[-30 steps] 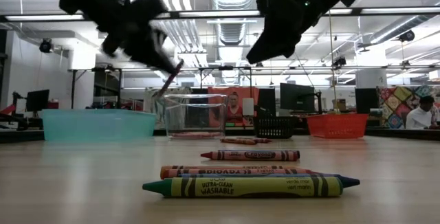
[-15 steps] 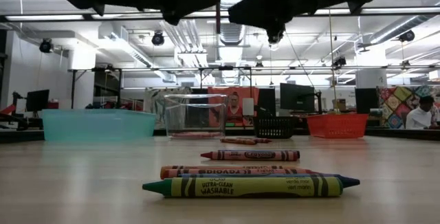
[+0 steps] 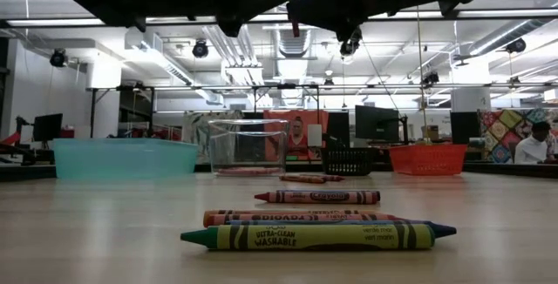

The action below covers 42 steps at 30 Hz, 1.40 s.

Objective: Sort crayons
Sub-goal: Put the red crayon into the transparent bin

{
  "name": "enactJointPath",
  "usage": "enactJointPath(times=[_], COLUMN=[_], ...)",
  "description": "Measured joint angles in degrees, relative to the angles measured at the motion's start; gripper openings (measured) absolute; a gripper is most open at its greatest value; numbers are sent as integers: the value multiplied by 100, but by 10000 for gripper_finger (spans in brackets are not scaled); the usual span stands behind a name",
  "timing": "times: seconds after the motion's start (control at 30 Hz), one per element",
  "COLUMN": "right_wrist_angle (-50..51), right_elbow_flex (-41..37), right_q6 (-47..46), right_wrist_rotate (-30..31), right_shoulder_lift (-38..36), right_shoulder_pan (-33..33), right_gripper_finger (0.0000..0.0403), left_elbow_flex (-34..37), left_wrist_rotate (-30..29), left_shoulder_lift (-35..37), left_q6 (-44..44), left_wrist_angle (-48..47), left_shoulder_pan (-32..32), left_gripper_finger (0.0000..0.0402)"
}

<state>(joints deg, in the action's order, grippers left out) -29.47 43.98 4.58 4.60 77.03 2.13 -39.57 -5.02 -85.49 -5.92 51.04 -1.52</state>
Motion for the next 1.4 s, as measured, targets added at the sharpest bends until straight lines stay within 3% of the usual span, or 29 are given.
enactJointPath(times=[0.1,0.27,0.57,0.77,0.97,1.1,1.4], right_wrist_angle=[-6,0,605,2409,3619,4155,5433], right_elbow_flex=[40,66,518,1492,2589,3343,5359], right_q6=[6,154,91,169,561,962,1789], right_wrist_rotate=[0,12,8,290,310,287,-9], right_shoulder_lift=[0,0,0,72,478,1051,2751], right_shoulder_pan=[0,-2,-65,-320,-852,-1252,-2213], right_gripper_finger=[96,22,14,13,13,13,13], left_elbow_flex=[0,0,0,-2,-2,-2,-4], left_wrist_rotate=[-1,2,-49,-184,-1058,-1523,-1547], left_shoulder_lift=[2,2,243,1049,2262,3044,4054], left_q6=[23,67,72,-368,-413,-339,251], left_wrist_angle=[-1,1,-118,-1372,-3036,-3923,-4835], left_shoulder_pan=[0,-7,-2,4,-1,-4,-17], left_gripper_finger=[0,4,83,135,152,153,153])
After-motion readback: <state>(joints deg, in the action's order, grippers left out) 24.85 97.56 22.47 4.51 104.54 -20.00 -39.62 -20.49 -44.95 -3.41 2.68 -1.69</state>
